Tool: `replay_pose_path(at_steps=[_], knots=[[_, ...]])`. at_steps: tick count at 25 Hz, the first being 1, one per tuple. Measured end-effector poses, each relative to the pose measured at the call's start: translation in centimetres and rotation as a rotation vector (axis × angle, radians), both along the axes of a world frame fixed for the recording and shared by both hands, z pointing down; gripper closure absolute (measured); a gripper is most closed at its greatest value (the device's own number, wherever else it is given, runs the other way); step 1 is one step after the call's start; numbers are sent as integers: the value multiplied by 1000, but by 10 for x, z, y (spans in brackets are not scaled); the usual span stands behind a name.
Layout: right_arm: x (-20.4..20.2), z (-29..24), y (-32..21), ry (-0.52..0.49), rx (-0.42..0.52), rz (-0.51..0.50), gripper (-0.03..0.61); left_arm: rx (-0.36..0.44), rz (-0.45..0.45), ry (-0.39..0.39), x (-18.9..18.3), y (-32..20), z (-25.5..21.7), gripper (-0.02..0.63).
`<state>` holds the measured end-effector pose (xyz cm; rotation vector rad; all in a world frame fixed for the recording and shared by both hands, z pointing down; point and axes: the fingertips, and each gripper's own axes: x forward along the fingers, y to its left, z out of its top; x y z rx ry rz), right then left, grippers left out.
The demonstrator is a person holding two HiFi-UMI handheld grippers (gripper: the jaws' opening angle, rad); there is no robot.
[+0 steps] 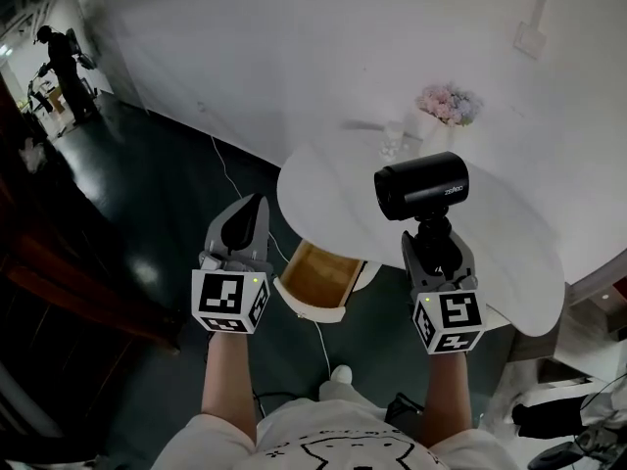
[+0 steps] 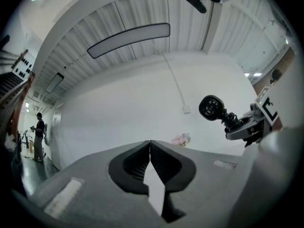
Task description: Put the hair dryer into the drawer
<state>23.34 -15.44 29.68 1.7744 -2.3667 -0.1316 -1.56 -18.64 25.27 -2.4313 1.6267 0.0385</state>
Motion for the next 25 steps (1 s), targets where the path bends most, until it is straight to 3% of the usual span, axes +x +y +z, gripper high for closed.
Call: replay_pose_path(at_steps=[8,17,25], knots=[[-9,49,-59,-29,-118,-100,368,-82,-73,-21,-1,-36,40,598],[-67,148,-91,-47,-355,-164,368,-247,-129,-11,-51,-69,117,598],[-129,214,-100,-38,-525,-200,369,-349,-96,-11,-84,-100,162,598]])
